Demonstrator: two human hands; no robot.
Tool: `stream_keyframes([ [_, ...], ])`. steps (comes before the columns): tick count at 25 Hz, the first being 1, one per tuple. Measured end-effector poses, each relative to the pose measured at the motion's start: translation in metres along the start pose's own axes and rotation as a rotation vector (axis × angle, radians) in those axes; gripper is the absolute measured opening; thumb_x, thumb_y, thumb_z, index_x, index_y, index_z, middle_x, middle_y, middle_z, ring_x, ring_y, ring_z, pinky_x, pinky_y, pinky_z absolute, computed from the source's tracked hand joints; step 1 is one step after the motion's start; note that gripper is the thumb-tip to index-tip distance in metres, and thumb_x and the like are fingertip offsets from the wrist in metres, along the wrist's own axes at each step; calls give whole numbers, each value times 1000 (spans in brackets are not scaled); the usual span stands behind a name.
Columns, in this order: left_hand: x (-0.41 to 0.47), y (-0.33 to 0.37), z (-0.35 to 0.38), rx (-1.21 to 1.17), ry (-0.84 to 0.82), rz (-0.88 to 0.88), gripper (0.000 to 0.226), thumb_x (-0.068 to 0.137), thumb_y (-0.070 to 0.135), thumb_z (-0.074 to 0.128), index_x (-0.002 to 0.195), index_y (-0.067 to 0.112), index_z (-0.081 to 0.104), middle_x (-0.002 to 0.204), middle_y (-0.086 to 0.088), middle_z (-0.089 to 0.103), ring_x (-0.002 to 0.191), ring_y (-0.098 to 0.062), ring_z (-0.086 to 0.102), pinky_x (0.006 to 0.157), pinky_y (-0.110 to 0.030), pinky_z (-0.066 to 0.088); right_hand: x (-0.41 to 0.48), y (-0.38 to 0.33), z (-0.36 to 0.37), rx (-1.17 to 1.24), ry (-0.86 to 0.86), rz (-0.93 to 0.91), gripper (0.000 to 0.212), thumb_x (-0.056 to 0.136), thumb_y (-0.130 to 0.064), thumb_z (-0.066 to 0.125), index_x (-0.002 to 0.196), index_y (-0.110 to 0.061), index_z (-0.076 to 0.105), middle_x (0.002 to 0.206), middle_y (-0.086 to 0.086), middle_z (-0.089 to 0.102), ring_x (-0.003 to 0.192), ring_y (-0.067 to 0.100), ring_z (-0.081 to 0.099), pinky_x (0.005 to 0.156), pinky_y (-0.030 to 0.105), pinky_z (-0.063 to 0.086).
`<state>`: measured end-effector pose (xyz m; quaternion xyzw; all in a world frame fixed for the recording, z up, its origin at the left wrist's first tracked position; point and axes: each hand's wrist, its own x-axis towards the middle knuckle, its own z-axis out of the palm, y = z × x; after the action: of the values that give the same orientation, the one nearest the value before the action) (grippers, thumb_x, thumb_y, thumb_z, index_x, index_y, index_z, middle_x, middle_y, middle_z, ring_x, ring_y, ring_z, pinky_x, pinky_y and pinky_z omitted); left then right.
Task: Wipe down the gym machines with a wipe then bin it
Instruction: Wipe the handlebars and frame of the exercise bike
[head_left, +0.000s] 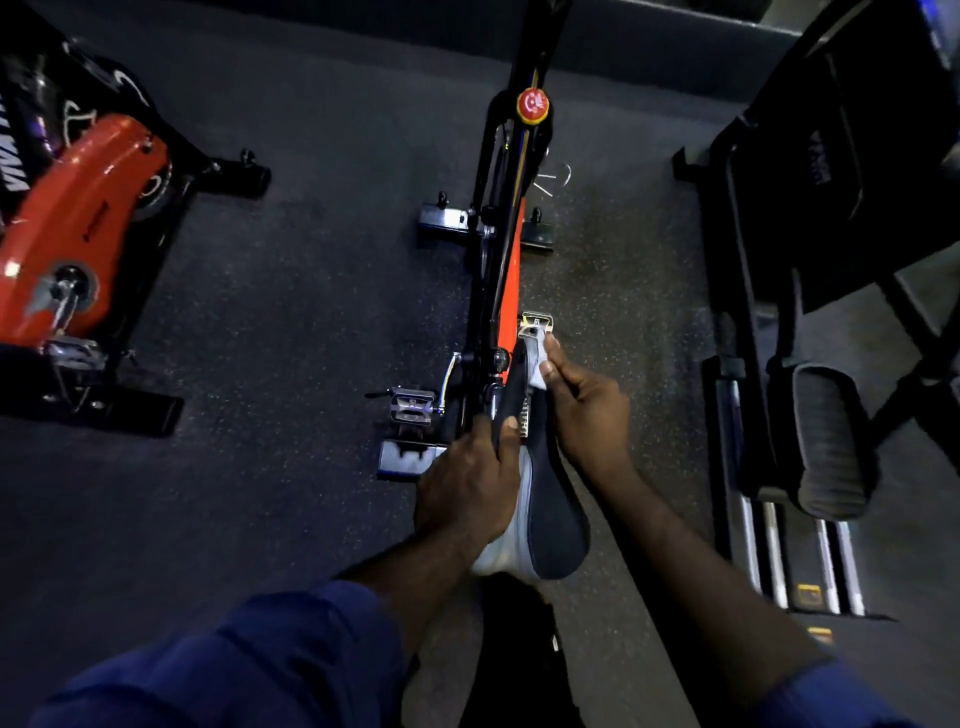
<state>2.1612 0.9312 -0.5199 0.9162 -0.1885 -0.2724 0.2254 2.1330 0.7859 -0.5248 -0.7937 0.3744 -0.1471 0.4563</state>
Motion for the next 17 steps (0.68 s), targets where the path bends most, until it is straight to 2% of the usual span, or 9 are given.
stream_keyframes([
  [4, 4, -7, 7, -39, -35, -53, 51, 105, 64, 19, 125, 30, 52, 119, -11, 71, 110, -39, 66, 87, -46, 53, 7, 9, -2, -24, -31, -156, 32, 103, -17, 63, 135, -18, 69, 137, -5, 66, 127, -9, 55, 110, 11, 40],
  [6, 5, -7, 8, -44, -15, -76, 53, 104, 66, 18, 121, 30, 53, 117, -12, 71, 108, -41, 65, 85, -47, 53, 34, 5, -1, -97, -231, -363, 30, 103, -11, 63, 132, -13, 71, 136, 1, 69, 134, 8, 57, 117, 25, 40],
  [8, 2, -4, 7, -41, 2, -99, 53, 103, 67, 19, 121, 32, 55, 116, -11, 70, 107, -40, 65, 86, -47, 54, 56, 6, -6, -297, -452, -638, 32, 102, -11, 61, 133, -12, 69, 136, 3, 69, 138, 21, 55, 122, 40, 36],
  [11, -1, -8, 9, -125, 117, -102, 47, 107, 59, 28, 112, 27, 62, 107, -11, 71, 100, -38, 67, 83, -45, 53, 69, 11, -19, -542, -527, -904, 36, 104, -20, 52, 136, -11, 66, 139, 6, 65, 142, 27, 50, 125, 47, 26],
  [13, 2, -16, 14, -356, 235, -138, 49, 107, 55, 34, 107, 21, 69, 97, -9, 74, 92, -32, 68, 79, -42, 52, 58, 14, -23, -558, -546, -944, 45, 99, -23, 45, 137, -9, 64, 143, 8, 62, 144, 29, 48, 124, 47, 27],
  [15, 8, -24, 12, -860, 318, -298, 59, 107, 55, 35, 108, 11, 74, 89, -11, 76, 79, -26, 70, 73, -35, 54, 37, 19, -20, -533, -643, -1005, 44, 96, -18, 50, 137, -9, 65, 143, 8, 63, 143, 28, 49, 124, 46, 27],
  [17, 10, -32, 8, -1190, 320, -433, 61, 113, 43, 30, 113, -3, 70, 89, -23, 73, 70, -24, 67, 62, -25, 55, 32, 20, -20, -478, -771, -1123, 38, 98, -15, 59, 135, -11, 67, 140, 5, 65, 139, 25, 53, 123, 43, 29],
])
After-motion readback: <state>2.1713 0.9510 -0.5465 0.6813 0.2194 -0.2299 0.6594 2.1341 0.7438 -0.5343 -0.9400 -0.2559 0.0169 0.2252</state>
